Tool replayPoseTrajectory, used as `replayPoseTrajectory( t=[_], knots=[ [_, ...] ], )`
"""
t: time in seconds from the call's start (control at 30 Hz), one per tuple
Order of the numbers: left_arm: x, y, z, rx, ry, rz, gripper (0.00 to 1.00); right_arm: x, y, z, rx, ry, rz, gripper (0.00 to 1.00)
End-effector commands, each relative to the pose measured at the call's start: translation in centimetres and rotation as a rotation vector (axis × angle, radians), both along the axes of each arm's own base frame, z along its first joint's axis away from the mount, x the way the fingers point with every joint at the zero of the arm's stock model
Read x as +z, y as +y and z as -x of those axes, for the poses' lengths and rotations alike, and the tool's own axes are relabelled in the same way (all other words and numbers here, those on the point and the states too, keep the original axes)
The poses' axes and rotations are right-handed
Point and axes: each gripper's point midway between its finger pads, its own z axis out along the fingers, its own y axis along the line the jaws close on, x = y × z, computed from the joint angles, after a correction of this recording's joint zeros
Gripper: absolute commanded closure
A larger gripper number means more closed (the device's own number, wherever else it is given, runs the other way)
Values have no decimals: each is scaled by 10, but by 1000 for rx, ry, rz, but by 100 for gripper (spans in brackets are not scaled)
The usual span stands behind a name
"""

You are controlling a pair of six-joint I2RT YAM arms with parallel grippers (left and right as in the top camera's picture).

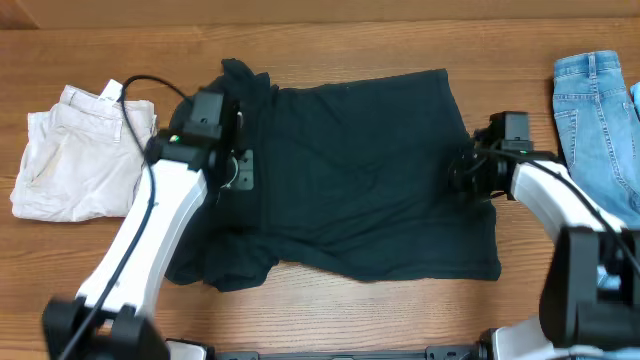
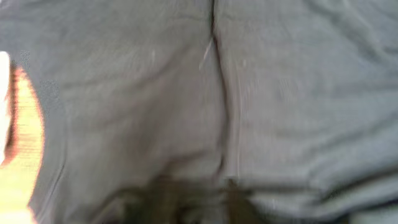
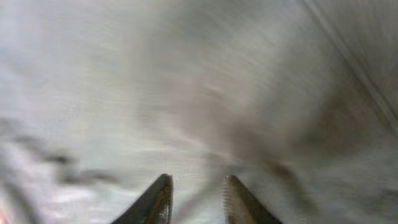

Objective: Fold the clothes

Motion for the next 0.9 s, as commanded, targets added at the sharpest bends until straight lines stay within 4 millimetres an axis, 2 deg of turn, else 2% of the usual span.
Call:
replayPoseTrajectory(
  t=[0.0,0.07,0.17,0.33,0.43,0.57,0.63,0.73,0.8,0.87],
  knots=[
    [-38,6,-31,54,16,-4,96,68,26,-23,120,-262,-112,94],
    [-58,2,-50,57,4,42,96,74,33,-37,144,-333,-113,96],
    [-89,8,-58,77,42,40,96,62,44,-54,156,-371,-74,93],
    [-122,18,-63,100,84,34,96,4,50,-64,78,-251,-67,94],
    [-141,12,-57,93,138,77,96,-27,50,-63,37,-178,-87,96],
    [-166,12,-58,95,166,73,96,-58,38,-72,-50,-149,-43,96],
    [-180,15,-69,136,134,84,96,-73,33,-81,-90,-164,-30,96],
    [-196,22,-94,330,67,172,96,-92,33,-95,-150,-185,-69,96],
    [-199,17,-110,346,21,262,96,-100,34,-101,-183,-167,-86,96],
    [-201,16,-124,347,-16,315,96,-98,31,-115,-197,-195,-80,96]
  ],
)
